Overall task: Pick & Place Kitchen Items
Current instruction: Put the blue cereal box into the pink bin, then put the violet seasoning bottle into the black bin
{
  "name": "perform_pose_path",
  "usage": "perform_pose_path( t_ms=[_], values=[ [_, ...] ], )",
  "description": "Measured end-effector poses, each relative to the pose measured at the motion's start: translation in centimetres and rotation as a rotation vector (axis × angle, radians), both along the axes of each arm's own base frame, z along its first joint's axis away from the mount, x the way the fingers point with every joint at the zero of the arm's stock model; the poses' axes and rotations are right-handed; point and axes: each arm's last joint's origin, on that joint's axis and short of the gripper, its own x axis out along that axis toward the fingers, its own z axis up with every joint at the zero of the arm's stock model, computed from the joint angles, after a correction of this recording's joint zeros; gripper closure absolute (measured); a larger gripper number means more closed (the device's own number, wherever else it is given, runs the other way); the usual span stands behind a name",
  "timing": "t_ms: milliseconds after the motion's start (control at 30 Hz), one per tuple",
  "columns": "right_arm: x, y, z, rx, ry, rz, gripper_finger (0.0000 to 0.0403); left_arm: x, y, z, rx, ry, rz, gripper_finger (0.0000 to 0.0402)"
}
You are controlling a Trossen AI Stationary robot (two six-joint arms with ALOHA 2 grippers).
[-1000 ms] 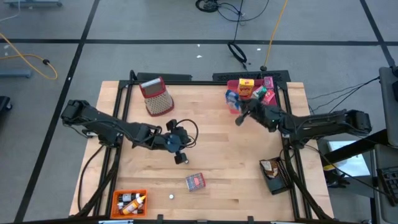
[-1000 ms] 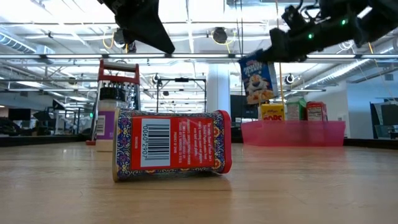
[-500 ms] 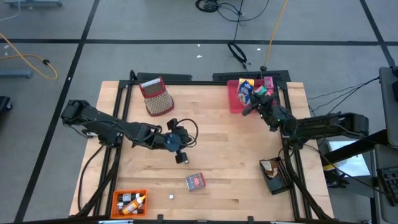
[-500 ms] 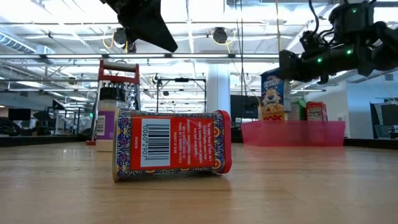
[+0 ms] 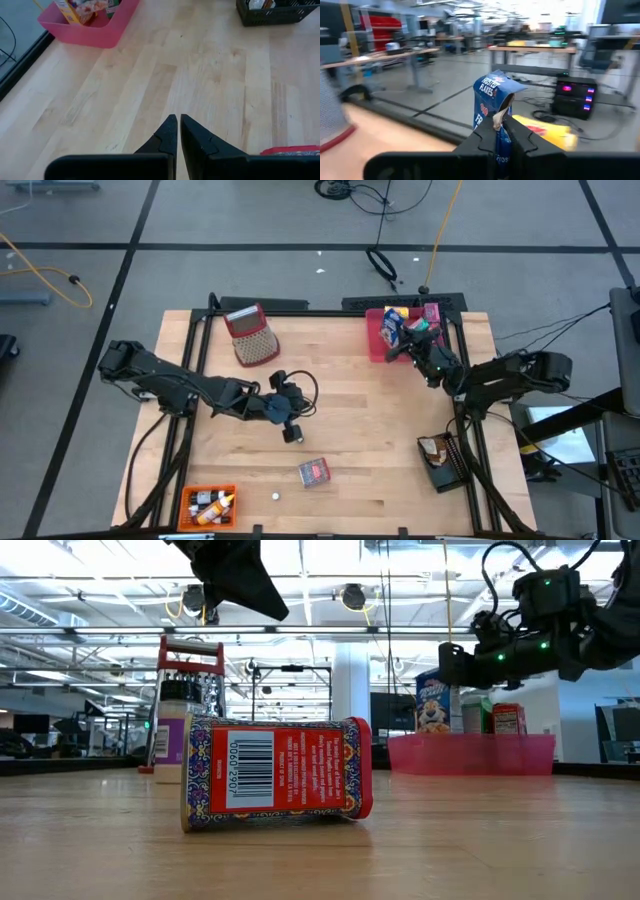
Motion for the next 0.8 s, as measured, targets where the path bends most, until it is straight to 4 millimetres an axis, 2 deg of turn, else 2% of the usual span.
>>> perform_pose_path(
  t_ms=[333,800],
  values=[
    [0.2,-0.7,-1.2,0.019,0.043,0.025,0.0357,0.0,0.0,0.0,0.0,0.0,0.0,0.038],
    [0.3,-0.8,-1.2,0.012,0.046,0.021,0.0236,0.0,0.0,0.0,-0.001,-0.001,0.001,0.038]
  ],
)
